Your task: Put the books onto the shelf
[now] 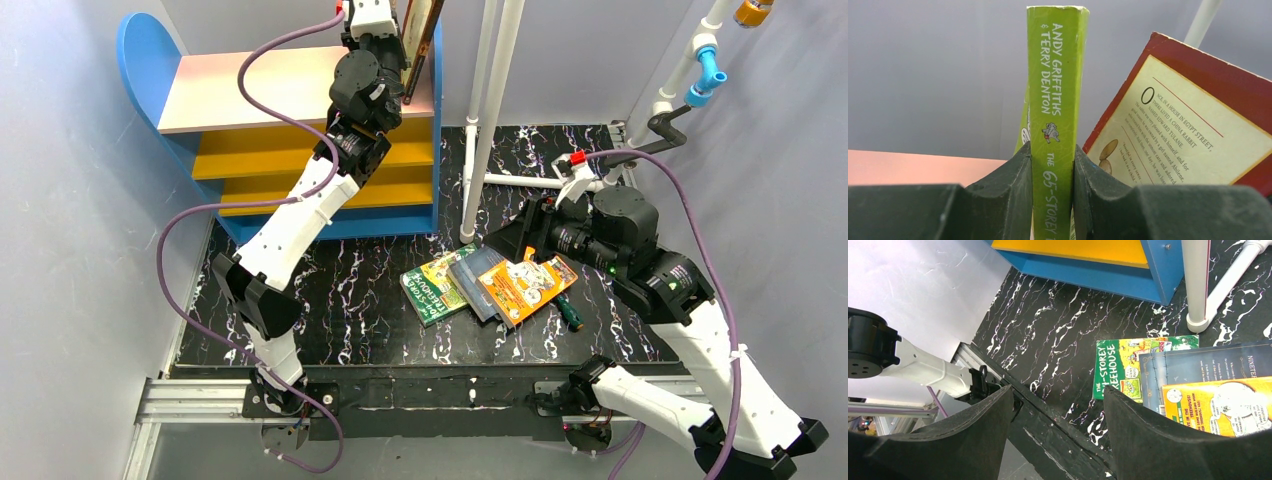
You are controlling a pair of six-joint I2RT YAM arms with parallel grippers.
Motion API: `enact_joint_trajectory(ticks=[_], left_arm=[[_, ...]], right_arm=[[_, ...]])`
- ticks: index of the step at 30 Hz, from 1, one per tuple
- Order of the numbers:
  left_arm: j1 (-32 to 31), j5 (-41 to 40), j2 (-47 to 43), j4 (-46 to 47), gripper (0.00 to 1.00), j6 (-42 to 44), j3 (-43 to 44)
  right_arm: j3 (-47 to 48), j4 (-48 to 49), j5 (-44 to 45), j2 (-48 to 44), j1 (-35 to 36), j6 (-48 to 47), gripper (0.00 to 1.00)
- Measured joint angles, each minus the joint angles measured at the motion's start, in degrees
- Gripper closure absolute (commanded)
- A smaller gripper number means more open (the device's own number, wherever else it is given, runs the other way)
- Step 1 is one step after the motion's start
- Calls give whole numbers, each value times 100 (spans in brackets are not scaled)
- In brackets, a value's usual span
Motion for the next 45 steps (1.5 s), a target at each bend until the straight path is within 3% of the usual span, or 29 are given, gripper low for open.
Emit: enact_joint_trajectory(ticks=[38, 41, 45], left_arm=[[-319, 743, -138, 254, 100, 258, -487], [-326, 741, -138, 256, 81, 299, -487], [-330, 734, -138, 254, 69, 343, -487]], right_arm=[[-105, 22, -94, -63, -76, 70, 26], [-105, 22, -109, -63, -81, 72, 26], [-107, 24, -133, -66, -83, 90, 26]])
